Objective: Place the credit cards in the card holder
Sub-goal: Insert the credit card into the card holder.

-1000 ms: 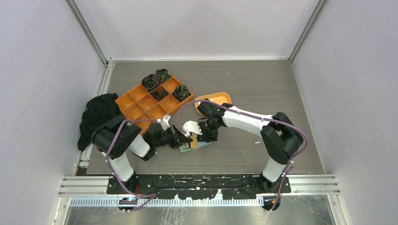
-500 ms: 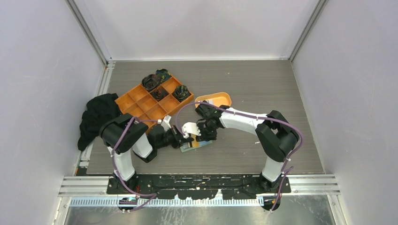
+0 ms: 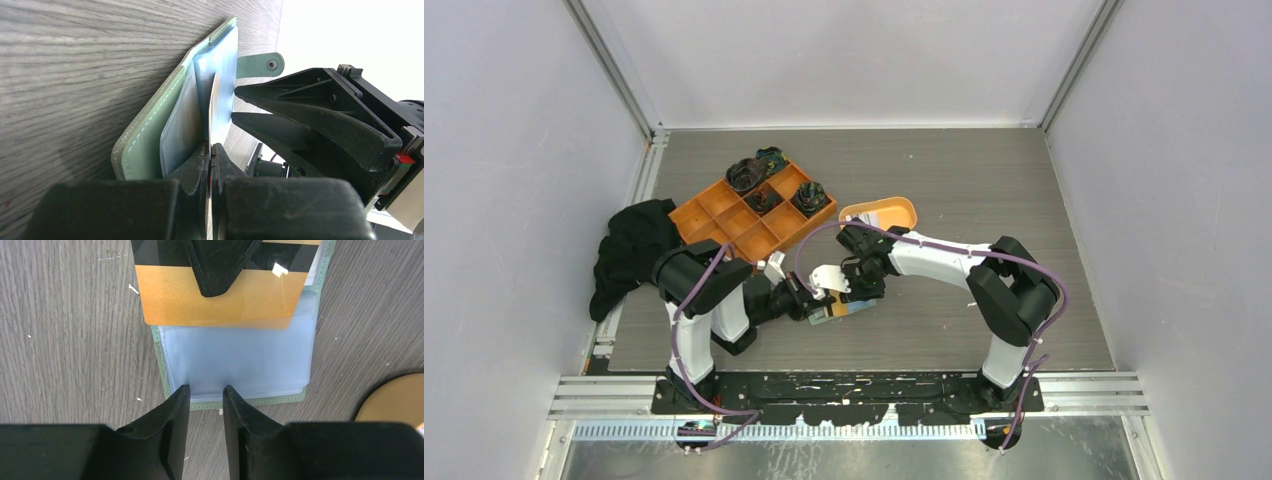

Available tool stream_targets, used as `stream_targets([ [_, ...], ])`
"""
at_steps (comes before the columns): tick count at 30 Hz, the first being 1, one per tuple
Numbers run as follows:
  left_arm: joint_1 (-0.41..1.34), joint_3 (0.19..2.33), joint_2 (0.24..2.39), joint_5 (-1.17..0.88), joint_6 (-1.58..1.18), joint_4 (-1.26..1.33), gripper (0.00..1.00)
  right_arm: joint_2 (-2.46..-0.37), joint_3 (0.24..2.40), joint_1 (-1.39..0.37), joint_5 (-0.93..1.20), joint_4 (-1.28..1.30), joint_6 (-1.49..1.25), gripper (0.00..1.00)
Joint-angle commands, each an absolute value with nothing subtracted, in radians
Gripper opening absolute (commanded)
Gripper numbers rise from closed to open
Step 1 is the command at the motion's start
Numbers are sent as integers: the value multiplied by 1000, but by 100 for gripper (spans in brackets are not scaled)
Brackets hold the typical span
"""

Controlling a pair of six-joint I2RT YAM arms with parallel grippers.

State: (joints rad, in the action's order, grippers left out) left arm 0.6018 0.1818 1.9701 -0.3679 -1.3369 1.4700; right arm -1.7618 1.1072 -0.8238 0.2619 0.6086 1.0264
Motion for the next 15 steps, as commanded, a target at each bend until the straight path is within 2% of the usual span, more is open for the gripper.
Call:
stream_targets([
  [1,604,158,1990,-298,-1397,1431,0,-1807,1106,-831,238,609,1053,36],
  [15,665,150,1973,-165,-1403,1431,0,-1805,1113,-836,244,616,1048,35],
])
